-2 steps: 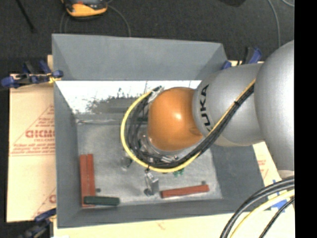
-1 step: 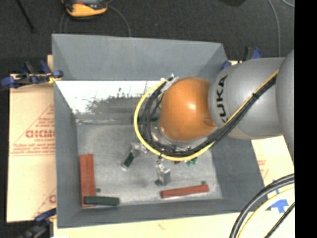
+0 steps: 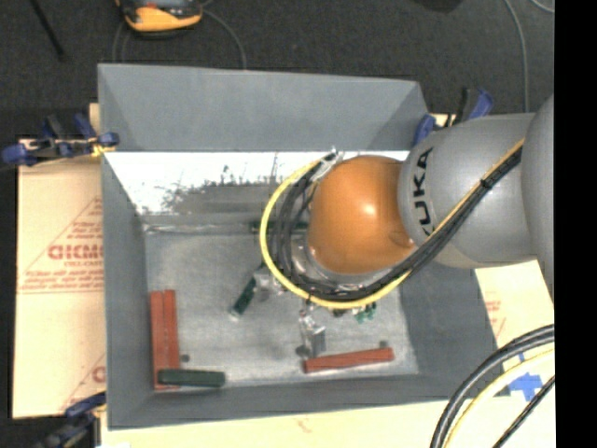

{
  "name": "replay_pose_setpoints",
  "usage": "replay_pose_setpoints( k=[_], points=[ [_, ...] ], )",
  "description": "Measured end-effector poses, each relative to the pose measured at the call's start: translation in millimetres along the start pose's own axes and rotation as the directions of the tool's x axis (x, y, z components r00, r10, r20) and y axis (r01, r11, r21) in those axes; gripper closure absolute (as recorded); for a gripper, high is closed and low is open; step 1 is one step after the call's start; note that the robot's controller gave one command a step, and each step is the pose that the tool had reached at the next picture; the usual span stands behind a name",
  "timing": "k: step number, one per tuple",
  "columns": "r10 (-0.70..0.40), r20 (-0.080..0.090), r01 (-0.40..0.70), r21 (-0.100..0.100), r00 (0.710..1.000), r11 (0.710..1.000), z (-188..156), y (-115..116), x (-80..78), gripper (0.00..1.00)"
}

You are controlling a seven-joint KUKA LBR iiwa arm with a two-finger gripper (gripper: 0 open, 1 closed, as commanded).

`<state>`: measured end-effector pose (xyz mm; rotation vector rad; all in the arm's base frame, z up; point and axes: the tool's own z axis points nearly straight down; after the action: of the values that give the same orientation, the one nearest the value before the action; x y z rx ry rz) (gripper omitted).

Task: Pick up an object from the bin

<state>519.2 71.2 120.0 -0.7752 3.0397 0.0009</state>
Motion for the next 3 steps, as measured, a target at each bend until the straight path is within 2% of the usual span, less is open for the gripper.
replay_pose_setpoints(
  k=[1, 2, 3],
  points=[
    [0.080, -0.002, -0.080, 0.000, 0.997, 0.997, 4, 24, -62.5, 0.00],
    [-0.018, 0.005, 0.018, 0.000, 1.000, 1.000, 4, 40, -88.5, 0.00],
    [-0.263, 0.004, 0.263, 0.001, 0.965, 0.965, 48, -2, -114.6, 1.00]
  ],
)
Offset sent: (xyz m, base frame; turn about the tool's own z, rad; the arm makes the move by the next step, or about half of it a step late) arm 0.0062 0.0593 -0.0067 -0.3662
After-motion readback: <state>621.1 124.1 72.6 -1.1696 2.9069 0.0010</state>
